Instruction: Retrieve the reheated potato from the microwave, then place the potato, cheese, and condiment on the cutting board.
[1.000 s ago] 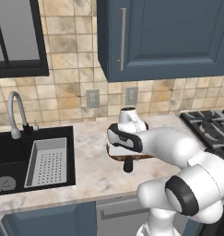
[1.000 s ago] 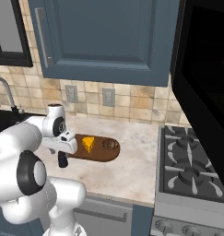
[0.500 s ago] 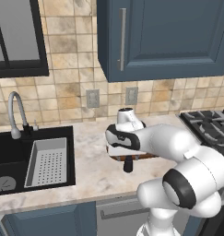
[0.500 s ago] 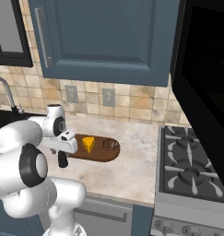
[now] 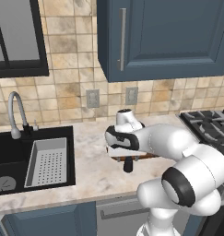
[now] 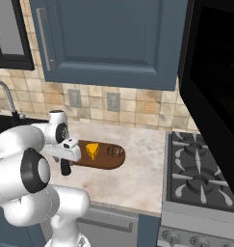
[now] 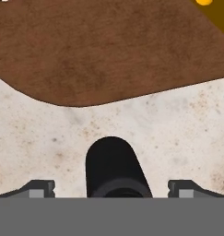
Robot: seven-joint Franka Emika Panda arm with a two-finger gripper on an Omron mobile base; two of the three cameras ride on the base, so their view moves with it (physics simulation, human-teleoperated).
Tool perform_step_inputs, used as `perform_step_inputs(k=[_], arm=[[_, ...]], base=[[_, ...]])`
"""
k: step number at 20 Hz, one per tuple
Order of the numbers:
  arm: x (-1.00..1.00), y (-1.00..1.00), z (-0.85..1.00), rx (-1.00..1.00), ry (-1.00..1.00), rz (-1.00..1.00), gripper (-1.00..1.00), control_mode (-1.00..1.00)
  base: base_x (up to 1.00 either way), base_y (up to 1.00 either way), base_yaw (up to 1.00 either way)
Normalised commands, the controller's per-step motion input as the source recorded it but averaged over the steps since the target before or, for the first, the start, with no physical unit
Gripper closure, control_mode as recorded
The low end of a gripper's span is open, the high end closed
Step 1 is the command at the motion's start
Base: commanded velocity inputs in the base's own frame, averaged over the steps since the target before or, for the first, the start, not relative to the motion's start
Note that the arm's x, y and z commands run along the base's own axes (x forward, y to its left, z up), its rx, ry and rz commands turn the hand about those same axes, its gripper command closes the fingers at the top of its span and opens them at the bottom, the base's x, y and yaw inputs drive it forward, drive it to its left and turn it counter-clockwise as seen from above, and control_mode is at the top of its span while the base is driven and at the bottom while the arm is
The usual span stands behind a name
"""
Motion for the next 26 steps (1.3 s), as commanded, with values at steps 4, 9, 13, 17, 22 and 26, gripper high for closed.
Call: perform_step_inputs(k=[4,9,13,17,22,26], arm=[[0.00,0.00,-0.07,-0.04,0.00,-0.03,1.00,-1.00],[0.00,0.00,-0.02,-0.03,0.00,-0.04,1.00,-1.00],[0.00,0.00,0.12,0.00,-0.01,-0.02,1.00,-1.00],[0.09,0.01,0.31,0.00,-0.08,0.00,1.00,-1.00],[0.25,0.03,0.26,0.00,-0.07,0.00,1.00,-1.00],[0.37,-0.01,0.04,0.00,-0.02,0.00,1.00,-1.00]], base=[[0.00,0.00,0.00],[0.00,0.00,0.00],[0.00,0.00,0.00],[0.00,0.00,0.00],[0.00,0.00,0.00],[0.00,0.00,0.00]])
